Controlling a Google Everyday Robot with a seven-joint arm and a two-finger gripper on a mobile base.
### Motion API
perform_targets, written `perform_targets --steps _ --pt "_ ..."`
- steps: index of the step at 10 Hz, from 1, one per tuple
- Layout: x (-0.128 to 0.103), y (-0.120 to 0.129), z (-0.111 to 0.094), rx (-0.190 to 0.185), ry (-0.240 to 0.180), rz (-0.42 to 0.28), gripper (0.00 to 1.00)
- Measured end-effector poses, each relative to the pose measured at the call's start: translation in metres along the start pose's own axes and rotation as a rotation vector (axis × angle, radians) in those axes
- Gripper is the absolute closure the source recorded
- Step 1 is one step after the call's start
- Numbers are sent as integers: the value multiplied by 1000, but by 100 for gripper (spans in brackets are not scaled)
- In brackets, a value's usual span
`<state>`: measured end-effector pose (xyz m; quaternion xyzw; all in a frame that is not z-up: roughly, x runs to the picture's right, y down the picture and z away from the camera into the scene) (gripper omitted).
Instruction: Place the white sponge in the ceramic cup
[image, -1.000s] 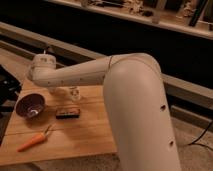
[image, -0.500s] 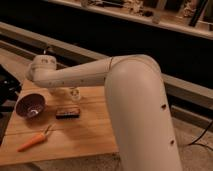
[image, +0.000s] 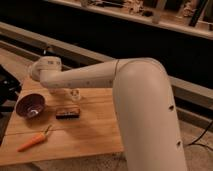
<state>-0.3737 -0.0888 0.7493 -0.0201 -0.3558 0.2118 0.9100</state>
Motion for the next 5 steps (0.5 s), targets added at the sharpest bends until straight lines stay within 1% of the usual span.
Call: perform_targets --steps 2,5 --pt "2 5 4 -4 -12 3 100" --pt "0 7 10 -3 -30 -5 100"
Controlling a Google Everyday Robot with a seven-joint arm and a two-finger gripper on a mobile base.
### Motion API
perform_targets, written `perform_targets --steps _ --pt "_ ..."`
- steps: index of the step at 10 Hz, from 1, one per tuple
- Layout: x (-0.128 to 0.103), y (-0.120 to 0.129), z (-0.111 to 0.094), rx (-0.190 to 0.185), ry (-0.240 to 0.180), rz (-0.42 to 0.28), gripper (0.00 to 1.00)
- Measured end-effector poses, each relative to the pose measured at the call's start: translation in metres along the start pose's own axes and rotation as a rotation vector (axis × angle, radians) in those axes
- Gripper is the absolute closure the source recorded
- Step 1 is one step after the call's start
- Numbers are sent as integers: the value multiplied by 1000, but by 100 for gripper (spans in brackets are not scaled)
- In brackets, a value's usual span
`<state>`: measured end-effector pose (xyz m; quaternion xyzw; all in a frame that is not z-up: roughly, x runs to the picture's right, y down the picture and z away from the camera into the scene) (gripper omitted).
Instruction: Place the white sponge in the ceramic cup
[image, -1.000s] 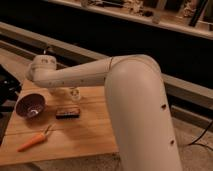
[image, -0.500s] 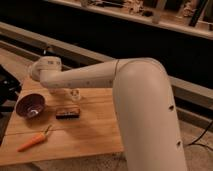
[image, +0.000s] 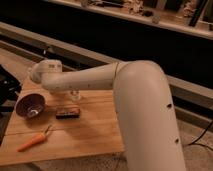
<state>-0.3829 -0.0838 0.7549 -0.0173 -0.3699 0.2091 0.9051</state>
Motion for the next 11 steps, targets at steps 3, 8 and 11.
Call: perform_targets --steps 3,8,11 --pt "-5 -5 4 13 4 -30 100" --pt "-1 -14 2 24 26 -51 100" --pt "-1 -16 2 20 19 -49 100"
